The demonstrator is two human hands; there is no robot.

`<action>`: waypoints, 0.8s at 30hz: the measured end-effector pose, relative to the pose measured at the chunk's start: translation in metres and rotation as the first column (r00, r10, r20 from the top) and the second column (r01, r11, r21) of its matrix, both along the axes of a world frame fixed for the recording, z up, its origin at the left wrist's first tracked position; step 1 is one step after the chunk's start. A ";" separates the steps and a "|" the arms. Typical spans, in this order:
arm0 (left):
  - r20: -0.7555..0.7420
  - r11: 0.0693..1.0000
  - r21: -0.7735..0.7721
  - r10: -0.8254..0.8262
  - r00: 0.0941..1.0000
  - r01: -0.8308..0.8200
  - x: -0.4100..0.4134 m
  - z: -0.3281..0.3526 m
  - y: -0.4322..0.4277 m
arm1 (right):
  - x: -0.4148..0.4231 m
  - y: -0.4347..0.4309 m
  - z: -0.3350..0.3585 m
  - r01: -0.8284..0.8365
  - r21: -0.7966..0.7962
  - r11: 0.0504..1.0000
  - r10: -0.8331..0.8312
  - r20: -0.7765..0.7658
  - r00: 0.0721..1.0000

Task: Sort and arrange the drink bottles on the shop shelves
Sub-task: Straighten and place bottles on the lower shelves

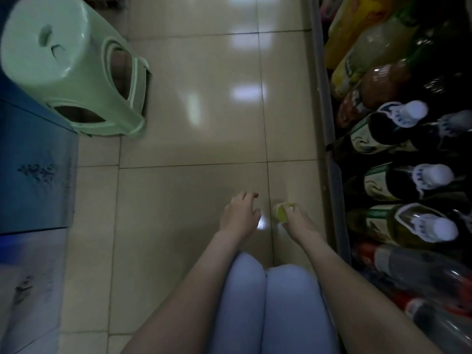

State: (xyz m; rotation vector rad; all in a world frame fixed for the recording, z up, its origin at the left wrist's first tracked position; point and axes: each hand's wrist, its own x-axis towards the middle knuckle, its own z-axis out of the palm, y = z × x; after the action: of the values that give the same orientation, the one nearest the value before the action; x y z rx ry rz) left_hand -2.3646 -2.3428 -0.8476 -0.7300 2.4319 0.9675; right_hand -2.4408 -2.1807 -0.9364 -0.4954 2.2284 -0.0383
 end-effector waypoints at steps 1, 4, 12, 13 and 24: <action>-0.007 1.000 -0.001 0.001 1.000 -0.001 -0.004 -0.007 -0.002 | -0.004 0.000 -0.009 -0.017 0.003 1.000 0.017 -0.014 1.000; -0.017 1.000 0.015 -0.011 1.000 0.012 -0.016 -0.009 -0.010 | -0.012 -0.003 -0.008 -0.035 -0.027 0.999 0.034 -0.027 0.999; -0.087 0.868 0.059 -0.488 0.869 0.493 -0.028 0.115 -0.017 | 0.008 0.012 0.209 0.147 -0.445 0.884 -0.223 -0.124 0.967; -0.107 0.820 0.057 -0.562 0.820 0.570 -0.026 0.137 -0.018 | 0.013 0.014 0.252 0.182 -0.529 0.829 -0.295 -0.138 0.946; -0.184 0.789 0.320 -0.491 0.852 0.524 -0.054 0.447 -0.002 | 0.023 0.011 0.583 0.529 -0.766 0.365 -0.749 0.096 0.656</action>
State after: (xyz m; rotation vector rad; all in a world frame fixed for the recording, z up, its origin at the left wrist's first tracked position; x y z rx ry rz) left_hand -2.4184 -2.3448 -0.4007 0.1089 2.2383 1.1776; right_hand -2.4183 -2.1692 -0.3530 0.0478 2.4686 -1.4741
